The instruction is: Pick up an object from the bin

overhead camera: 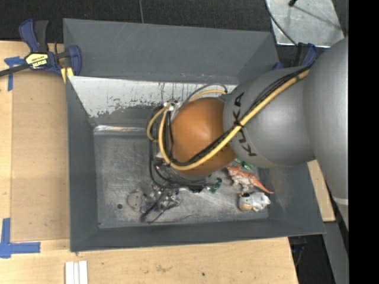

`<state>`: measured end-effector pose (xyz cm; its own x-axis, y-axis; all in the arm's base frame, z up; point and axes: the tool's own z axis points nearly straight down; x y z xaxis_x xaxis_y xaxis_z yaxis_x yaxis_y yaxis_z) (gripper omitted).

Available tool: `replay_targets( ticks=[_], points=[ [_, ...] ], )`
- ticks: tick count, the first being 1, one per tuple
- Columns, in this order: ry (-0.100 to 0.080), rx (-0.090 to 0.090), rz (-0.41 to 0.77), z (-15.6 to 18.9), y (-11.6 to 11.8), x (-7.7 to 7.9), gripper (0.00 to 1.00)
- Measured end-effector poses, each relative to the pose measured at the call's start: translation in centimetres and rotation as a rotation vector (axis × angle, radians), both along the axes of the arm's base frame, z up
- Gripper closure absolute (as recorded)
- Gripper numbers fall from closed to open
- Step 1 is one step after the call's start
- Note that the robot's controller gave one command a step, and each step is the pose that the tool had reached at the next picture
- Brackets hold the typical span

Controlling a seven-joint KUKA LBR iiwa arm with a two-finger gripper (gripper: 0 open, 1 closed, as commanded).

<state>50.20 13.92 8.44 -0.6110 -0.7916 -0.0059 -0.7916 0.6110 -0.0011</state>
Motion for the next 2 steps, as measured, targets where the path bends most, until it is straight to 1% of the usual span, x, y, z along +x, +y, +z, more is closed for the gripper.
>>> replay_targets(
  ticks=[1, 2],
  points=[
    [0.002, -0.003, -0.012, 0.8, -0.7, -0.3, 1.00],
    [0.009, -0.004, -0.026, 6.5, -0.1, -0.4, 1.00]
  ],
)
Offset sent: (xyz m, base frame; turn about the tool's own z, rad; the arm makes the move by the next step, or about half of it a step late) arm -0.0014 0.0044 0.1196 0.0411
